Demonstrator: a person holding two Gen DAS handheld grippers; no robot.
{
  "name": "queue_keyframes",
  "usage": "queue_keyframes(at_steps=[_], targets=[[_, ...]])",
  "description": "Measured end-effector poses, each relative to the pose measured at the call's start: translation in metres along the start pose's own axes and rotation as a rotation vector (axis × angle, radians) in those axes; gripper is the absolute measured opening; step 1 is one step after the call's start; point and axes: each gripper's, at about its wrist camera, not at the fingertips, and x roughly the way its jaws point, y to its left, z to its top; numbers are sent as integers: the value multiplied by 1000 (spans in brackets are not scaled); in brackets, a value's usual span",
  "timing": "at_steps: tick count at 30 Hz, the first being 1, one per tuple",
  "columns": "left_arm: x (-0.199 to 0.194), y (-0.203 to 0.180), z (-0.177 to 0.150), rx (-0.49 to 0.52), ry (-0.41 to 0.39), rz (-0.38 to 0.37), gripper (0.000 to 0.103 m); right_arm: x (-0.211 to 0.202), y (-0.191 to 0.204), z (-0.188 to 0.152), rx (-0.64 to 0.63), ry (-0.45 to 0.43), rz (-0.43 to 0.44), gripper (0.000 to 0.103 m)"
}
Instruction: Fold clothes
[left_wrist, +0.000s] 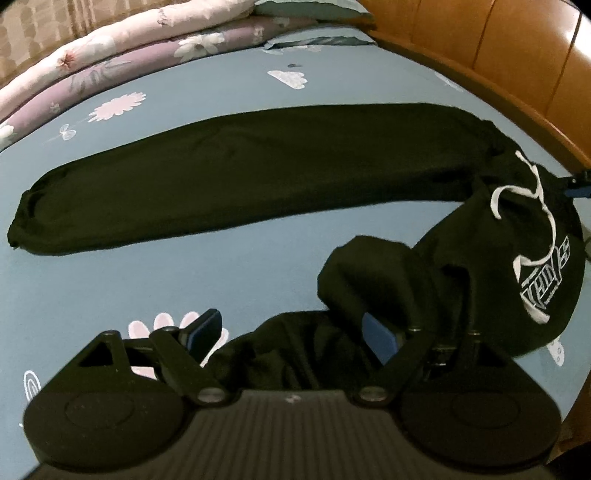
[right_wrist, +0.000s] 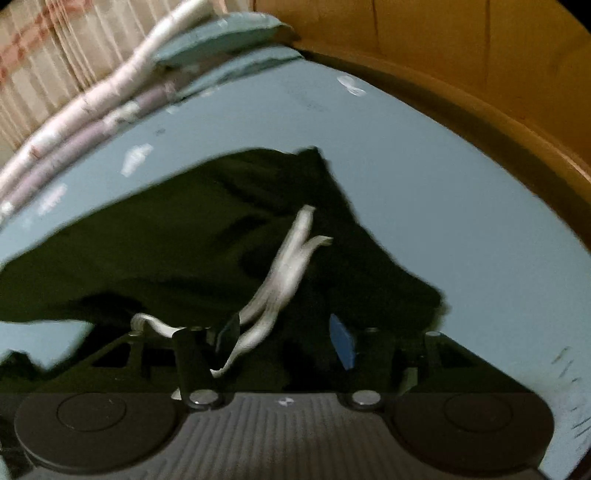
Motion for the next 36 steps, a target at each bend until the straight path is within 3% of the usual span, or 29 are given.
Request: queue_keyframes(at_steps=[4,15,22,29,36], targets=[[-2,-2,-3,23,-6,-3,83,2,30,-6,-5,13,82,68],[-24,12,-28,20,22,37,83,12,140,-37,-249,99,267,75],[-31,26,-55,-124,62,-23,80,12,175,-52,-288,131,349,77],[-9,37,-76,-340,147,-113,52,18,178,-55,-266,143,376,78],[-4,39,-86,-427,181,-131,51,23,174,-56,-235,152,384,79]])
